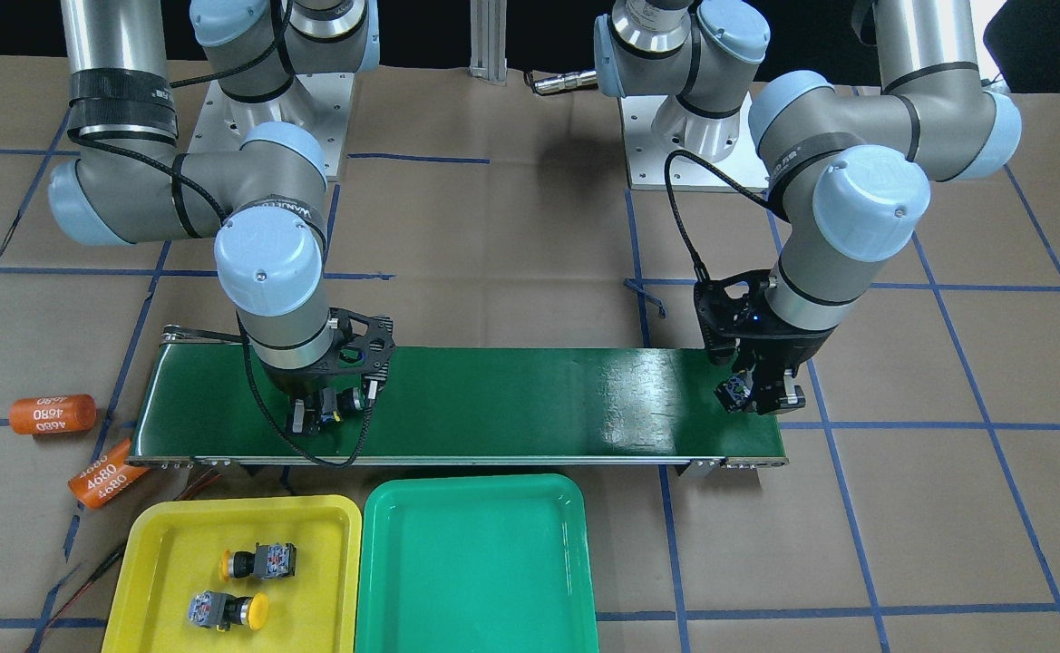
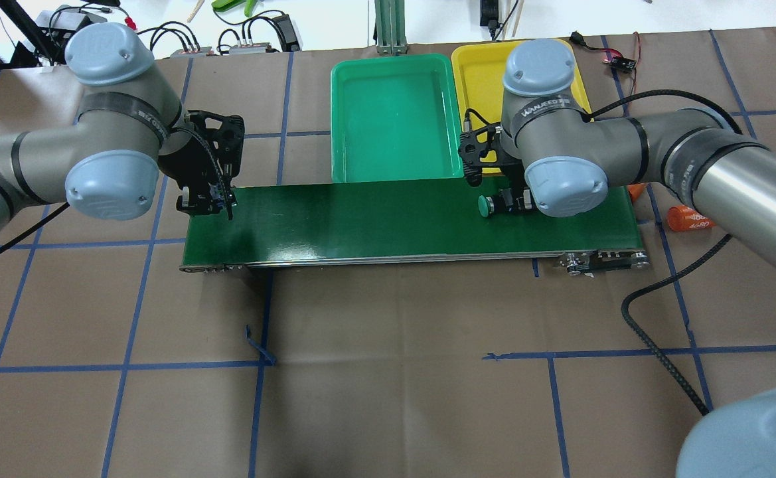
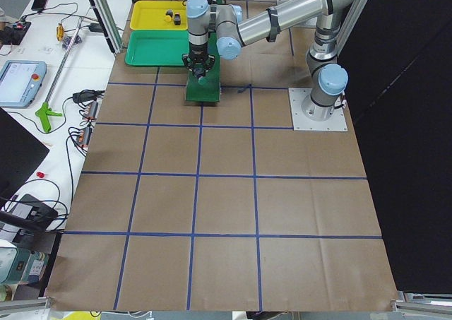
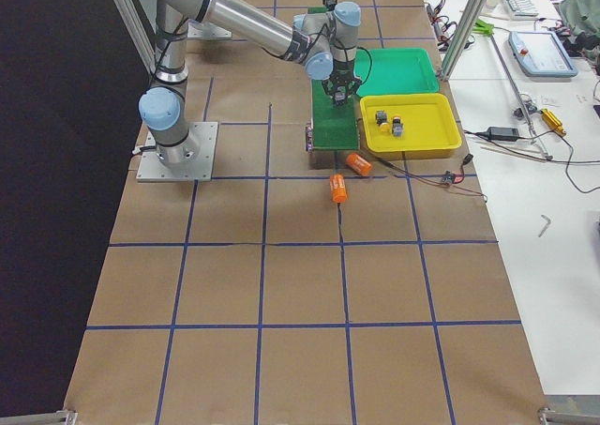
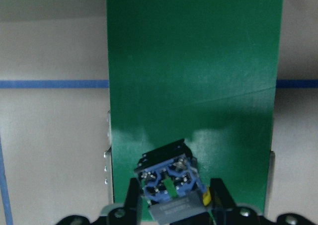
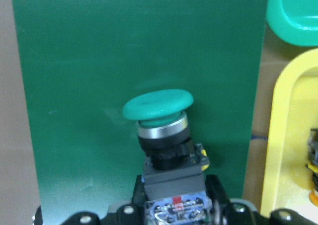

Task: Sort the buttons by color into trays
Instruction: 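Carry green-capped button to green tray with right while left places another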

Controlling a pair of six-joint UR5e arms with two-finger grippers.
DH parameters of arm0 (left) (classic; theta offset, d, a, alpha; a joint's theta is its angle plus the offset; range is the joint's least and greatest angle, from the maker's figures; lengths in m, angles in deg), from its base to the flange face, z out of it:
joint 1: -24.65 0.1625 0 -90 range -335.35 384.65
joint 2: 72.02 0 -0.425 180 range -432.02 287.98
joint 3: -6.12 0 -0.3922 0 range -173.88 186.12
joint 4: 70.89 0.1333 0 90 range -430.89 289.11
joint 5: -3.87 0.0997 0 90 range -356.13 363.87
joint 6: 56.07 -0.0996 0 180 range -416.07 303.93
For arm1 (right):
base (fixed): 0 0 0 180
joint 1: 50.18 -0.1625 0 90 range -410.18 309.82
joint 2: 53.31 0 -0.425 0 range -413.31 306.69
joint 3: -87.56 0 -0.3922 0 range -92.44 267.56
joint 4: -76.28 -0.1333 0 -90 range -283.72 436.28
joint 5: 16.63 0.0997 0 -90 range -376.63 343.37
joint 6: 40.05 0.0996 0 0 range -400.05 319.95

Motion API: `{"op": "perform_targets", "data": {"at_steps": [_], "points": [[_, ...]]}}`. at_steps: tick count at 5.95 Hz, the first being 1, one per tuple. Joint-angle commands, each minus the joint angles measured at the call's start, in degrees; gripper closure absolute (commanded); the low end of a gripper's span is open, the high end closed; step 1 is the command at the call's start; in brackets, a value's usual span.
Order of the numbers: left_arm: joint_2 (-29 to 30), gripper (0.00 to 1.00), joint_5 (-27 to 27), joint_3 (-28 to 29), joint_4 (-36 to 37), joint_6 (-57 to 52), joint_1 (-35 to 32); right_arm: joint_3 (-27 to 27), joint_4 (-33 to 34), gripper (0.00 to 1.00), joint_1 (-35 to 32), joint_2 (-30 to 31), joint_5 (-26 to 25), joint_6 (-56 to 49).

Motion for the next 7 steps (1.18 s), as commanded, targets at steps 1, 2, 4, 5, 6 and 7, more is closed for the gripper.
{"op": "perform_targets", "data": {"at_steps": [1,2,4,5,6,7], "points": [[0.8,0.96,-0.1,-4.2,6.0,-4.5,-0.5,0.9,-0.6,0.94,4.0,3.9,0.1,-4.1],[2.0,0.93,0.0,-4.3,8.9,-4.4,-1.4,3.9,-0.2,0.94,4.2,4.0,0.9,-3.2],[3.0,0.02,0.0,-3.4,9.1,-3.8,-1.8,19.7,-5.2,0.92,2.7,-6.4,7.1,2.5],[1.3,0.06,-2.0,-2.1,8.4,-2.2,-2.1,27.0,-6.4,0.91,-0.5,-12.7,7.7,5.7],[-0.3,0.06,-5.6,2.1,0.5,3.1,-1.7,32.7,-6.1,0.91,-3.1,-18.7,9.7,10.3],[-0.9,0.06,-5.6,10.1,-10.5,12.5,-1.8,36.2,-5.8,0.89,-5.3,-22.6,10.8,13.0]]}}
